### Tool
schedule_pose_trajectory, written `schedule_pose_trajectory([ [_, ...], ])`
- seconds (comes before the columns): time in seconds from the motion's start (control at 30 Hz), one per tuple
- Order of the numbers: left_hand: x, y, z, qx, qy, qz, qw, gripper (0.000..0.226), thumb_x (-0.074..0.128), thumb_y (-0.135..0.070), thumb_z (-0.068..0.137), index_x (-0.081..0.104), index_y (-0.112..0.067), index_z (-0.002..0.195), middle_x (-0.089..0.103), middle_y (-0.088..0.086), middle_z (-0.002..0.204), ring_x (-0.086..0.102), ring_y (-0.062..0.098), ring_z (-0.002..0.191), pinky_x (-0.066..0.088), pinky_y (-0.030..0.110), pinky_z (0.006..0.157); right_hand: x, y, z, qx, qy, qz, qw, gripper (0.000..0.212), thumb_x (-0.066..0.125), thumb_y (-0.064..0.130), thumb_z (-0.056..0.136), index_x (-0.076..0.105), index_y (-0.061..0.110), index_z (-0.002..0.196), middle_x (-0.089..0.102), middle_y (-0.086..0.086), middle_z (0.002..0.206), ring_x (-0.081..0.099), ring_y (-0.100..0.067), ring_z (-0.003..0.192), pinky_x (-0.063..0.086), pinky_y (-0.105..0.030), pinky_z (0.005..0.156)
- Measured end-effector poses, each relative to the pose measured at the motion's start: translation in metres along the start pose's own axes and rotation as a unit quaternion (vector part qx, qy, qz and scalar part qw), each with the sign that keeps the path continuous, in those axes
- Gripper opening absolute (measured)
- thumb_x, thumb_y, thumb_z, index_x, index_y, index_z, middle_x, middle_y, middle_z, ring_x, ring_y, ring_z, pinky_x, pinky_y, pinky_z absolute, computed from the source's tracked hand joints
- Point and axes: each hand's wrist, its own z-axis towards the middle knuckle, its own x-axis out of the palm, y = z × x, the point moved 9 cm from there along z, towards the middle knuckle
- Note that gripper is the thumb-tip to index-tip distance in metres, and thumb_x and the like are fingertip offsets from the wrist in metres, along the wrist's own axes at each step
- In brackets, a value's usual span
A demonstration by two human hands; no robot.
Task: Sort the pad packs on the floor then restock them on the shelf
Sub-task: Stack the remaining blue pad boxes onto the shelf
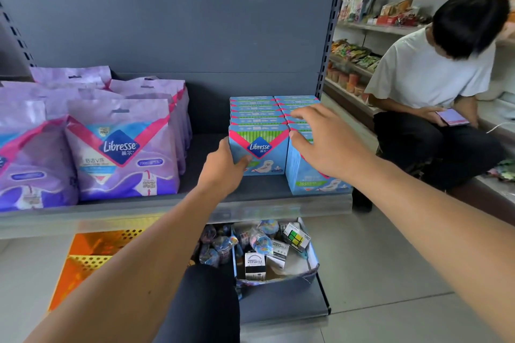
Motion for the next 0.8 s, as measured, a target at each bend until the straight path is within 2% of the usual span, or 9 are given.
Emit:
schedule_pose_trajectory([
  [0.2, 0.004, -0.005, -0.003, -0.021, 0.019, 0.002, 1.0, 0.038, 0.057, -0.033, 0.095, 0.041, -0.012, 0.123, 0.06, 0.005, 0.118, 0.057, 0.016, 0.087, 0.041, 0.023, 0.054, 0.005, -0.001, -0.002, 0.003, 0.027, -0.025, 0.999, 0.043, 0.049, 0.031, 0.097, 0.047, 0.018, 0.138, 0.046, 0.0, 0.14, 0.039, -0.021, 0.131, 0.037, -0.034, 0.102],
  [0.33, 0.004, -0.007, -0.006, -0.043, 0.027, -0.003, 0.999, 0.042, 0.057, -0.034, 0.094, 0.04, -0.012, 0.125, 0.059, 0.005, 0.117, 0.055, 0.013, 0.082, 0.037, 0.021, 0.051, 0.008, 0.0, -0.007, 0.007, 0.049, -0.063, 0.997, 0.049, 0.047, 0.034, 0.098, 0.04, 0.021, 0.144, 0.043, 0.001, 0.145, 0.036, -0.022, 0.134, 0.036, -0.038, 0.104],
  [0.43, 0.001, -0.011, -0.01, -0.053, 0.027, -0.022, 0.998, 0.053, 0.059, -0.034, 0.093, 0.035, -0.01, 0.134, 0.058, 0.007, 0.125, 0.054, 0.016, 0.088, 0.037, 0.021, 0.053, 0.007, 0.001, -0.009, 0.004, 0.061, -0.077, 0.995, 0.05, 0.046, 0.035, 0.098, 0.039, 0.022, 0.145, 0.042, 0.0, 0.146, 0.033, -0.021, 0.135, 0.035, -0.038, 0.105],
  [0.5, -0.007, -0.017, -0.016, -0.049, 0.013, -0.031, 0.998, 0.065, 0.059, -0.032, 0.093, 0.026, -0.008, 0.143, 0.051, 0.009, 0.136, 0.053, 0.018, 0.099, 0.043, 0.025, 0.063, 0.006, 0.0, -0.011, 0.002, 0.064, -0.076, 0.995, 0.05, 0.046, 0.035, 0.098, 0.039, 0.022, 0.145, 0.042, 0.001, 0.146, 0.033, -0.02, 0.136, 0.036, -0.038, 0.105],
  [0.53, -0.013, -0.021, -0.02, -0.034, -0.004, -0.023, 0.999, 0.072, 0.059, -0.031, 0.093, 0.02, -0.007, 0.148, 0.044, 0.009, 0.145, 0.051, 0.021, 0.111, 0.045, 0.028, 0.078, 0.004, 0.0, -0.013, 0.003, 0.062, -0.075, 0.995, 0.05, 0.046, 0.036, 0.098, 0.039, 0.022, 0.145, 0.042, 0.001, 0.146, 0.033, -0.02, 0.136, 0.038, -0.039, 0.106],
  [0.6, -0.03, -0.034, -0.028, 0.027, -0.064, 0.029, 0.997, 0.077, 0.059, -0.032, 0.093, 0.016, -0.008, 0.152, 0.028, 0.008, 0.155, 0.035, 0.025, 0.137, 0.034, 0.035, 0.106, 0.0, 0.0, -0.017, 0.005, 0.059, -0.076, 0.995, 0.05, 0.046, 0.036, 0.098, 0.039, 0.022, 0.145, 0.042, 0.001, 0.146, 0.034, -0.02, 0.136, 0.039, -0.042, 0.106],
  [0.63, -0.039, -0.044, -0.035, 0.07, -0.099, 0.061, 0.991, 0.073, 0.059, -0.032, 0.093, 0.021, -0.009, 0.151, 0.029, 0.008, 0.154, 0.03, 0.025, 0.14, 0.029, 0.036, 0.111, -0.003, 0.001, -0.021, 0.005, 0.061, -0.08, 0.995, 0.05, 0.046, 0.036, 0.098, 0.038, 0.022, 0.145, 0.042, 0.001, 0.147, 0.033, -0.02, 0.136, 0.039, -0.042, 0.106],
  [0.7, -0.048, -0.07, -0.049, 0.158, -0.14, 0.124, 0.97, 0.057, 0.057, -0.03, 0.093, 0.038, -0.01, 0.143, 0.041, 0.007, 0.147, 0.033, 0.026, 0.136, 0.029, 0.036, 0.111, -0.009, 0.002, -0.03, 0.004, 0.063, -0.094, 0.994, 0.051, 0.045, 0.037, 0.098, 0.038, 0.022, 0.146, 0.042, 0.0, 0.146, 0.032, -0.021, 0.137, 0.039, -0.041, 0.106],
  [0.8, -0.04, -0.11, -0.067, 0.233, -0.118, 0.174, 0.95, 0.046, 0.055, -0.03, 0.094, 0.05, -0.011, 0.136, 0.054, 0.009, 0.136, 0.043, 0.03, 0.128, 0.033, 0.037, 0.108, -0.024, 0.004, -0.046, 0.014, 0.068, -0.105, 0.992, 0.051, 0.045, 0.039, 0.097, 0.039, 0.02, 0.144, 0.044, -0.002, 0.144, 0.034, -0.023, 0.135, 0.039, -0.04, 0.105],
])
